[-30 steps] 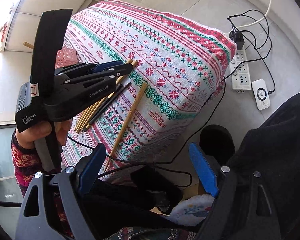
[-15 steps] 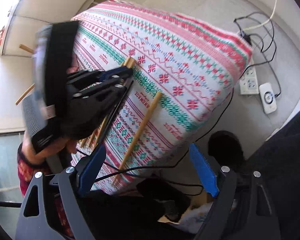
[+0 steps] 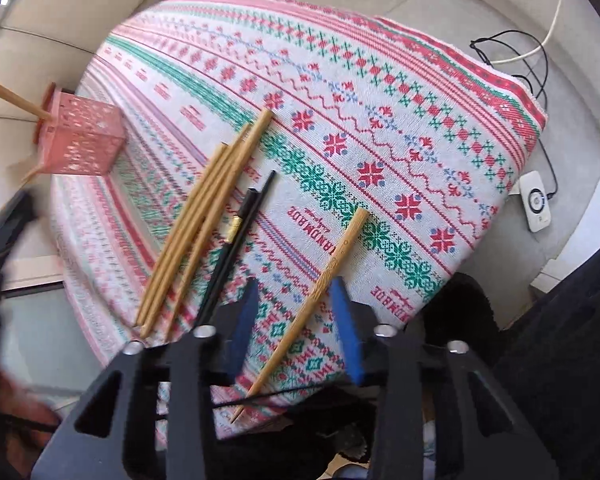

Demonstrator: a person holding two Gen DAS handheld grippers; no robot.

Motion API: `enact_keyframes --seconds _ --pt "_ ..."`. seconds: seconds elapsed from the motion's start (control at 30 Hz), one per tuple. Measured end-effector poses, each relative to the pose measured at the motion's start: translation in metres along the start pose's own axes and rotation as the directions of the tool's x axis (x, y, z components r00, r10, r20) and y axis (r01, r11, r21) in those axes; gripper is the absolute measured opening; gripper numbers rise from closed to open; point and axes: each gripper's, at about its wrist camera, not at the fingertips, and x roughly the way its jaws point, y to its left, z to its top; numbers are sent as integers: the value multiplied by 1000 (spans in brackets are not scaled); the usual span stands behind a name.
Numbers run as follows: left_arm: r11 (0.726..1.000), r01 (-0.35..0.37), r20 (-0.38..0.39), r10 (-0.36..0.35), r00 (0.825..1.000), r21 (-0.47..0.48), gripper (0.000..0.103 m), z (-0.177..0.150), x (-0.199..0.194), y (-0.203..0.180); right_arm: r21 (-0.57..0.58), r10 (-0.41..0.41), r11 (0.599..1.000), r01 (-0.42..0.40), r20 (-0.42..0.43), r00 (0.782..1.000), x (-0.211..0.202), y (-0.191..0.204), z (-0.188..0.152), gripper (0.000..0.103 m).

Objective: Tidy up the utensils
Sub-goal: 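Grasp a wooden stick with the right tool while the left tool holds its stick upright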

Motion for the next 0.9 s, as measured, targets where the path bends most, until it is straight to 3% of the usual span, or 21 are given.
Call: enact_keyframes --seconds 0.1,0.17,0.3,0.6,0.73,0.77,0.8,0.9 --pt "998 -45 52 47 998 -36 6 -8 -31 9 32 -34 999 34 10 999 16 0 1 3" --pt "997 -60 81 65 995 -57 6 -14 -45 11 61 -45 997 46 -14 999 28 -3 4 0" --pt "991 -80 115 93 989 -111 6 -23 -65 21 78 -32 997 29 28 999 30 -5 5 0" --pt "973 -109 118 134 984 -202 6 -32 -75 32 8 129 992 -129 52 990 15 -12 10 1" --pt "975 -97 141 126 982 -198 6 -29 -78 31 -24 69 997 -68 31 997 -1 -18 -2 6" --pt "976 -93 144 122 982 -196 6 -28 -78 31 -24 45 999 -45 26 999 -6 -24 -8 23" --pt "977 -87 147 117 982 -195 6 -28 -78 31 -5 29 1000 -29 27 999 -8 -27 -11 47" --pt "977 -79 150 110 983 -197 6 -29 -76 32 38 -13 999 12 36 999 -9 -30 -12 52"
